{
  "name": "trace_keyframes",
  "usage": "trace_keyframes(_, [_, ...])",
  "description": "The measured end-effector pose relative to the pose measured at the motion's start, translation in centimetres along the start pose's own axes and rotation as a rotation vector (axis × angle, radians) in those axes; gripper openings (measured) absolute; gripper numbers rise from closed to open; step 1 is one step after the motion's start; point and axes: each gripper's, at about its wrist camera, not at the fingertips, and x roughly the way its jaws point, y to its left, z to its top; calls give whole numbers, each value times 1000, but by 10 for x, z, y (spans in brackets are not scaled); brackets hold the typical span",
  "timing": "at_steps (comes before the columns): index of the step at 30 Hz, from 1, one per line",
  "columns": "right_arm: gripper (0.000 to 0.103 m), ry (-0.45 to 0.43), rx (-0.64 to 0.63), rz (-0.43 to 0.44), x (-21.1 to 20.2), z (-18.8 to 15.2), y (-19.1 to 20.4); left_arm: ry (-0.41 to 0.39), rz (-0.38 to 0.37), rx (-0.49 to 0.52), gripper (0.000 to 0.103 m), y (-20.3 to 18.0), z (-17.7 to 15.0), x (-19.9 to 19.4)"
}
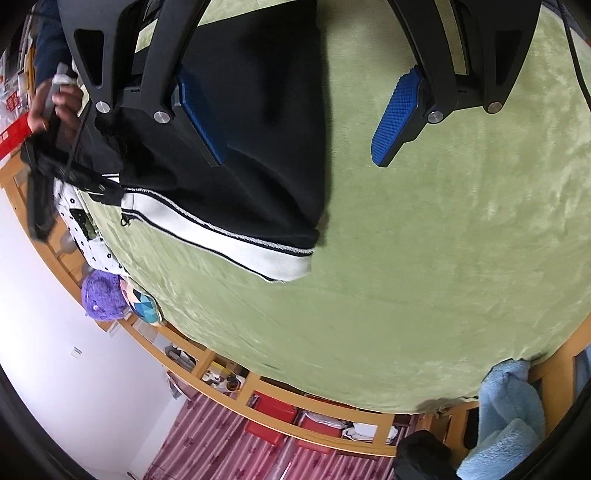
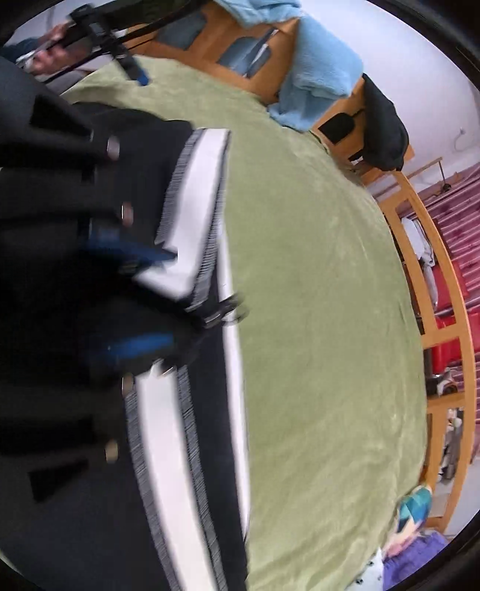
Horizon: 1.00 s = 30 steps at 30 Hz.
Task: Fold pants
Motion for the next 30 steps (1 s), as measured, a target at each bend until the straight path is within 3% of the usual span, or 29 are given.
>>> trace_keyframes(2, [54, -41, 14, -3, -22, -23, -5, 4, -7, 4, 80, -2, -3, 1])
trace_keyframes(6, [54, -73, 21, 76, -51, -61, -3, 13, -15, 5, 80, -4, -9, 1])
trace_keyframes(8, [55, -69, -18, 109, -53, -80, 8, 19, -24, 3, 80, -5, -11, 1])
trace_keyframes(10, [53, -27, -63, 81, -40, -89, 19, 27, -31, 2, 80, -7, -15, 1])
trace_keyframes(13, [14, -18, -135, 22, -31, -96, 34, 56, -25, 3, 80, -9, -19, 4])
trace_keyframes(17, [11, -170, -7, 210, -90, -99, 8, 37, -43, 8, 80, -11, -23, -9])
trace_keyframes(19, [10, -185, 7, 219, -104, -106, 0, 27, -66, 3, 80, -11, -24, -14])
trace_keyframes(20, [10, -175, 2, 194, -103, -110, -1, 31, -69, 1, 80, -12, -25, -13])
trace_keyframes(24, [13, 31, -25, 114, -52, -130, -1, 77, -60, 9, 80, -15, -29, 3])
trace_keyframes(27, [23, 14, -56, 104, -59, -132, 2, 143, 14, 27, 80, -16, -36, 23])
trace_keyframes(29, [45, -29, -62, 126, -76, -124, 5, 181, 28, 28, 80, -14, -41, 33])
trace_keyframes(30, [50, -78, -73, 126, -86, -117, 9, 200, 27, 27, 80, -13, -44, 38])
